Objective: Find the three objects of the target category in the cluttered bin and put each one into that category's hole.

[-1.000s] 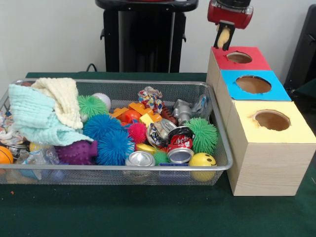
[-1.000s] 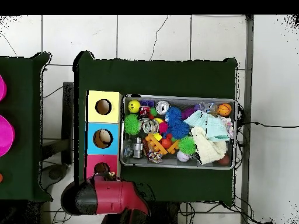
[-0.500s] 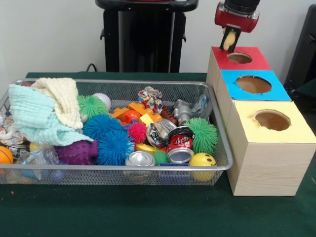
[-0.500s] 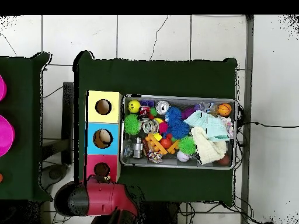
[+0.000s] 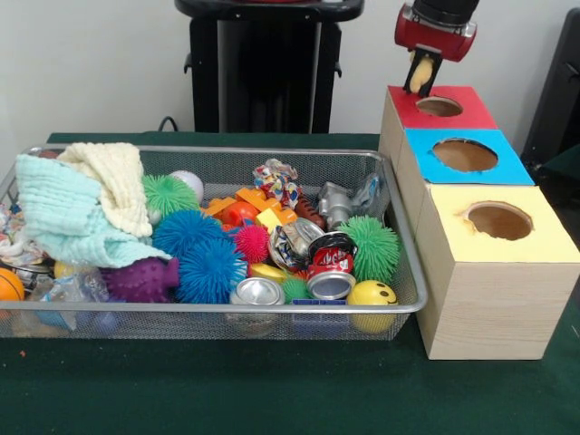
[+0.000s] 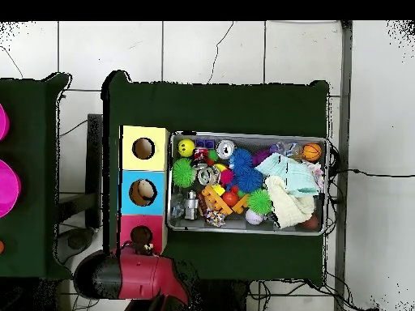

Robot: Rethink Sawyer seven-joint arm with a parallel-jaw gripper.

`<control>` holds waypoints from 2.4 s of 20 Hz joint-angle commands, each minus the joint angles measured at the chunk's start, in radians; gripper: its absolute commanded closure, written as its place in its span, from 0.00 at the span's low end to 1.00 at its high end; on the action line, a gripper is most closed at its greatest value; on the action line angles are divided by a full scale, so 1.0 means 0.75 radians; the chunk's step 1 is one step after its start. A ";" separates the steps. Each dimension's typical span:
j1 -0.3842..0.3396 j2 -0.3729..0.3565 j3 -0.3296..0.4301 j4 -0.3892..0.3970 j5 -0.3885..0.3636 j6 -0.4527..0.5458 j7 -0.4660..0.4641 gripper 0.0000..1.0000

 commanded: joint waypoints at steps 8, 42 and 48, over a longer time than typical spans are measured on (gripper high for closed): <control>-0.044 0.168 0.048 -0.211 0.135 0.026 0.320 1.00; -0.003 0.023 -0.091 -0.405 0.126 0.517 0.316 1.00; -0.042 -0.059 -0.086 -0.335 0.105 0.523 0.256 1.00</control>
